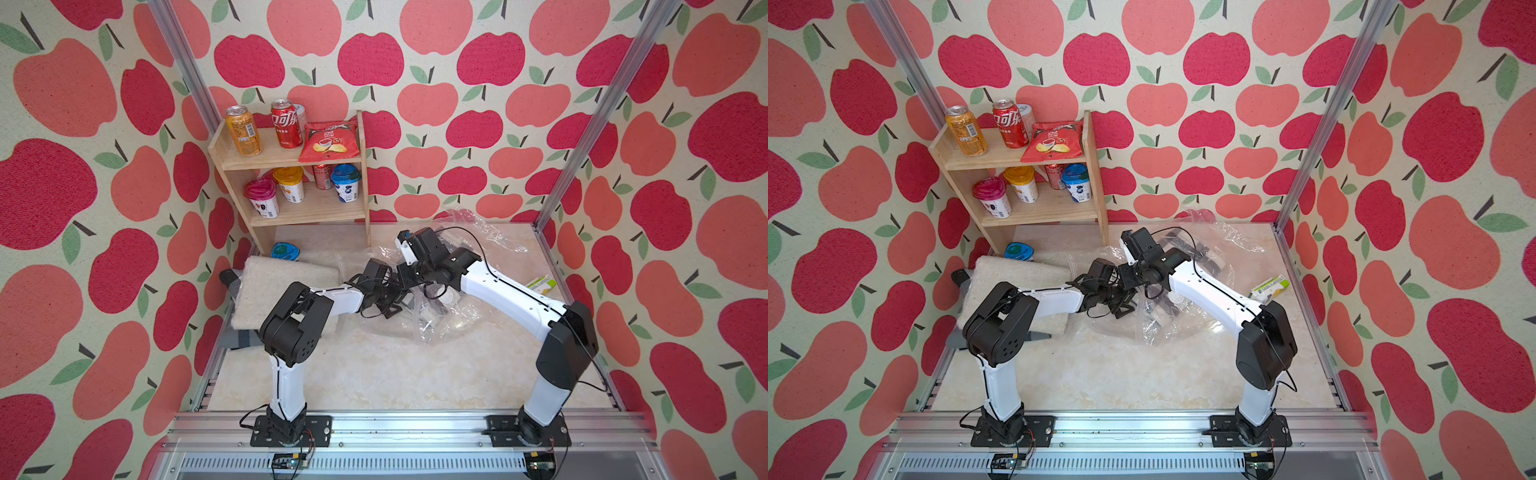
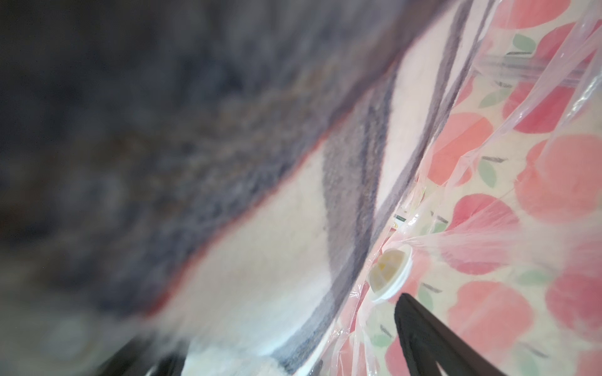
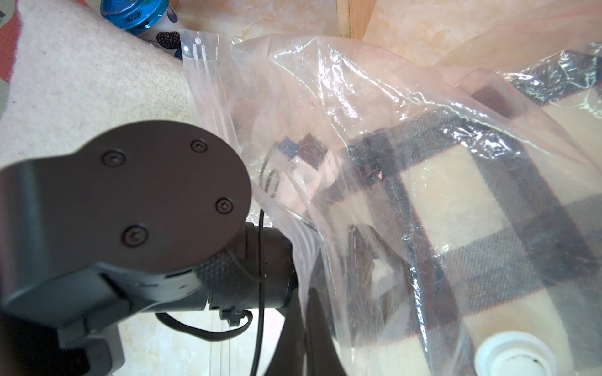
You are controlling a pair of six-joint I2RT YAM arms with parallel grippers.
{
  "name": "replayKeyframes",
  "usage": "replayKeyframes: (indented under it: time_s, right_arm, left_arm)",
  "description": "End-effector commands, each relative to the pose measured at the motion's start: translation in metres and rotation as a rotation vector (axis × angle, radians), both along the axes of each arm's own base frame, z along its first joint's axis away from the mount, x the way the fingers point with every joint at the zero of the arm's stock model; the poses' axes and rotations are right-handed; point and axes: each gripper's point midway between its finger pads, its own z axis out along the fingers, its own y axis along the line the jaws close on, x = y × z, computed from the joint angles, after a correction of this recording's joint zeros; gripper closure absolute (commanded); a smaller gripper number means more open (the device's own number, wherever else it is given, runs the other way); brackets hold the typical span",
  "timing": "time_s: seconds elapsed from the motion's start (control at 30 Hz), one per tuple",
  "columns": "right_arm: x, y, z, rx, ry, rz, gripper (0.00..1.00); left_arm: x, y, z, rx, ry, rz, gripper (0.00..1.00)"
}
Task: Take the scarf out of the vacuum bag
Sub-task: Take out the scarf from the vacuum bag.
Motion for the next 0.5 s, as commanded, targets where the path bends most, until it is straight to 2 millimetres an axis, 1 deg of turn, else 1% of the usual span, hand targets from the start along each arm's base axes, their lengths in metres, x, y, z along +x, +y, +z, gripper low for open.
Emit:
replayKeyframes:
  time_s: [0.0, 0.07, 0.17, 0.27, 0.33, 0.4, 0.47]
  right_arm:
    - [0.000, -0.003, 0.023, 0.043, -0.051, -0.009, 1.00]
    - [0.000, -0.004, 0.023, 0.042, -0.051, -0.011, 1.00]
    - [0.000, -0.006, 0.026, 0.048, -0.056, -0.015, 1.00]
    - [0.002, -0.010, 0.028, 0.044, -0.065, -0.028, 1.00]
    - [0.003, -0.013, 0.029, 0.043, -0.067, -0.039, 1.00]
    - [0.006, -0.016, 0.029, 0.042, -0.067, -0.053, 1.00]
    - [0.008, -0.018, 0.029, 0.043, -0.065, -0.064, 1.00]
  left_arm:
    - [0.006, 0.003, -0.012, 0.050, 0.003, 0.012, 0.03]
    - [0.008, 0.001, -0.012, 0.045, 0.001, 0.010, 0.06]
    - [0.011, -0.004, -0.012, 0.023, -0.009, 0.004, 0.27]
    - [0.012, -0.007, -0.011, 0.000, -0.018, -0.007, 0.44]
    - [0.012, -0.008, -0.005, -0.007, -0.038, -0.011, 0.57]
    - [0.011, -0.008, 0.003, -0.006, -0.054, -0.015, 0.72]
    - [0.011, -0.007, 0.016, -0.003, -0.080, -0.020, 0.79]
